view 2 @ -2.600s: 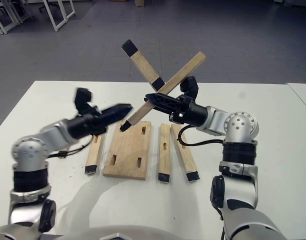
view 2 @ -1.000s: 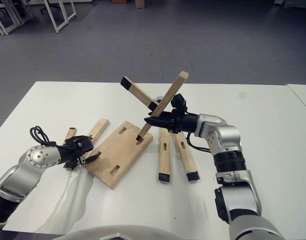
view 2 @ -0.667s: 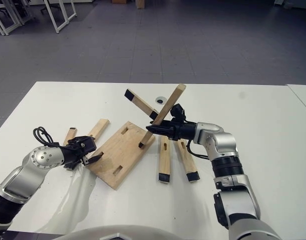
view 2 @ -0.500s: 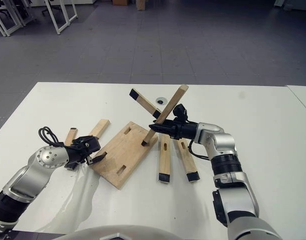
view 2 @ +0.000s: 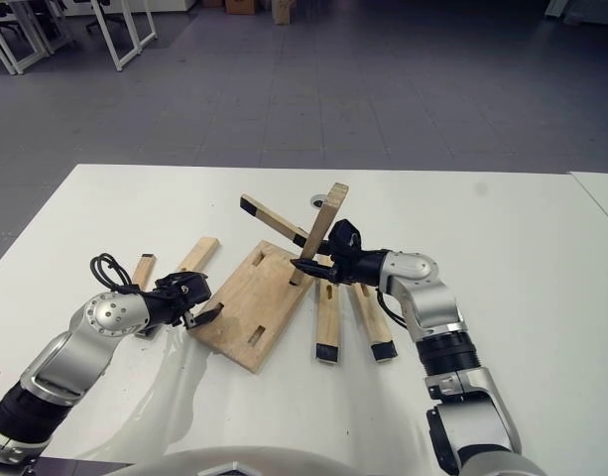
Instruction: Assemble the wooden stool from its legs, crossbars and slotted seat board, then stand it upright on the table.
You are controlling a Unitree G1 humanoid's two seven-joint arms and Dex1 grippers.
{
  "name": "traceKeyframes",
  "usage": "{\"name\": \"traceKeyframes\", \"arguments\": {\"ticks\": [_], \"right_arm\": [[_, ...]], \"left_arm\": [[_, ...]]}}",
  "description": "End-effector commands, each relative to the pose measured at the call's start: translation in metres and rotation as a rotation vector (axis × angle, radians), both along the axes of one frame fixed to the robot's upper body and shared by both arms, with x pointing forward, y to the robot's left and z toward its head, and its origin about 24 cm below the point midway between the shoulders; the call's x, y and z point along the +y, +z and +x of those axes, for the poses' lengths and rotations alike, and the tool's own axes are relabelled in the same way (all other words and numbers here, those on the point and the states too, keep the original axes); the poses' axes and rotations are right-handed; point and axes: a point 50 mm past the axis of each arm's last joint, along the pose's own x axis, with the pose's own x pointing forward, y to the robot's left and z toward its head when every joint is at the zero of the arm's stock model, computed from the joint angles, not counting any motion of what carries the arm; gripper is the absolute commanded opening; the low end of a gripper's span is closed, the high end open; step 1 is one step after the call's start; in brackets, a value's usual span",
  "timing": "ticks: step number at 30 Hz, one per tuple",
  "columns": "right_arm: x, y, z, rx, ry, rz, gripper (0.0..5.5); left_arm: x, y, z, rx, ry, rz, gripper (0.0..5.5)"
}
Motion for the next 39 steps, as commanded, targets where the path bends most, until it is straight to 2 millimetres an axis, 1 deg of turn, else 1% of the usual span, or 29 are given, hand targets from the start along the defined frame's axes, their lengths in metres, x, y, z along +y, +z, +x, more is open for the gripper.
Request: {"name": "traceKeyframes", "arguments": {"ticks": [1, 3, 4, 6, 9, 10, 12, 16, 20, 25, 28, 32, 37, 38, 39], "right_arm": [[-0.014, -0.057, -0.012, 0.182, -0.113, -0.161, 2.03], [-0.022, -0.064, -0.009, 0.192, -0.161, -0.187, 2.03], [-0.025, -0.063, -0.009, 0.209, -0.168, -0.168, 2.03], [-0.027, -0.057, -0.007, 0.218, -0.157, -0.145, 2.03], [-0.028, -0.041, 0.006, 0.223, -0.138, -0.123, 2.03], [-0.028, -0.038, 0.010, 0.274, -0.133, -0.102, 2.03], [-0.030, -0.037, 0.016, 0.360, -0.137, -0.079, 2.03], [-0.035, -0.038, 0.025, 0.386, -0.162, -0.078, 2.03], [-0.034, -0.044, 0.025, 0.444, -0.124, -0.049, 2.03], [-0.029, -0.036, 0.028, 0.472, -0.069, 0.033, 2.03], [-0.025, -0.024, 0.033, 0.428, -0.042, 0.071, 2.03], [-0.019, 0.006, 0.042, 0.334, -0.005, 0.202, 2.03], [-0.017, 0.017, 0.040, 0.293, 0.035, 0.215, 2.03], [-0.016, 0.018, 0.040, 0.287, 0.044, 0.216, 2.39], [-0.016, 0.019, 0.039, 0.281, 0.050, 0.216, 2.55]], "left_arm": [[-0.014, -0.008, -0.008, 0.048, -0.045, -0.049, 3.72], [-0.015, -0.008, -0.007, 0.041, -0.040, -0.053, 3.72], [-0.015, -0.008, -0.007, 0.038, -0.038, -0.056, 3.72], [-0.016, -0.009, -0.007, 0.037, -0.035, -0.060, 3.72], [-0.016, -0.010, -0.007, 0.037, -0.029, -0.065, 3.72], [-0.017, -0.011, -0.007, 0.037, -0.029, -0.068, 3.72], [-0.017, -0.012, -0.006, 0.037, -0.032, -0.068, 3.72], [-0.016, -0.012, -0.004, 0.032, -0.029, -0.067, 3.72], [-0.016, -0.011, -0.004, 0.034, -0.029, -0.068, 3.72], [-0.014, -0.011, -0.004, 0.036, -0.027, -0.066, 3.72], [-0.014, -0.011, -0.004, 0.034, -0.024, -0.067, 3.72], [-0.015, -0.011, -0.004, 0.036, -0.024, -0.071, 3.72], [-0.014, -0.011, -0.005, 0.040, -0.021, -0.070, 3.72], [-0.013, -0.011, -0.005, 0.040, -0.020, -0.069, 3.72], [-0.013, -0.011, -0.005, 0.041, -0.020, -0.069, 3.72]]}}
